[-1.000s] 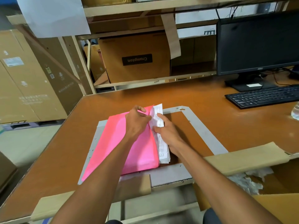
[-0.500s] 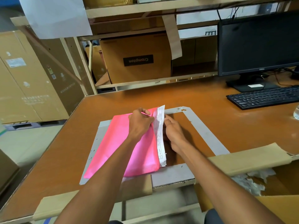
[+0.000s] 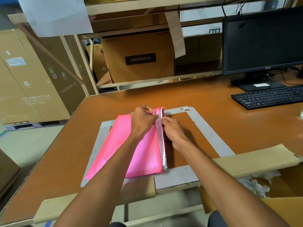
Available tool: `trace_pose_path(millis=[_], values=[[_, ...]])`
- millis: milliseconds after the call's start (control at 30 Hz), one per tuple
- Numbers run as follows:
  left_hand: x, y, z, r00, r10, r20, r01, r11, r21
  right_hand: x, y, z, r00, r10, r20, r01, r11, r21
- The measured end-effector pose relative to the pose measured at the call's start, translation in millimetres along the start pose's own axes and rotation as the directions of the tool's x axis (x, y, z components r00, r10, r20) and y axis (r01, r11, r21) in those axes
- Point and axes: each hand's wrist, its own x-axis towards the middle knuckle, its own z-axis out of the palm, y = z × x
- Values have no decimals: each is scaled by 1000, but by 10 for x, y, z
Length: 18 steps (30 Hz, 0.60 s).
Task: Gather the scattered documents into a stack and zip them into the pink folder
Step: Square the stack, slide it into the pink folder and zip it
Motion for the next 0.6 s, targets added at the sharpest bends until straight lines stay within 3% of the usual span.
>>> trace_pose_path(millis=[100, 233, 333, 467, 600], values=[[-36, 14, 40, 999, 19, 51, -19, 1000, -4, -20, 12, -11, 998, -46, -32, 43, 995, -93], [-21, 21, 68, 1000, -5, 13, 5, 1000, 27, -57, -40, 34, 996, -68, -56, 60, 989, -135], [-41, -27, 32, 994, -37, 104, 22, 989, 144, -39, 12, -21, 999, -37, -28, 33, 988, -154], [-146, -183, 16, 976, -93, 196, 39, 964, 262, -61, 40, -88, 999, 53, 4, -53, 992, -119], [-234, -183, 14, 976, -83, 203, 13, 945, 326, -59, 10, -117, 994, 110, -5, -110, 994, -7]])
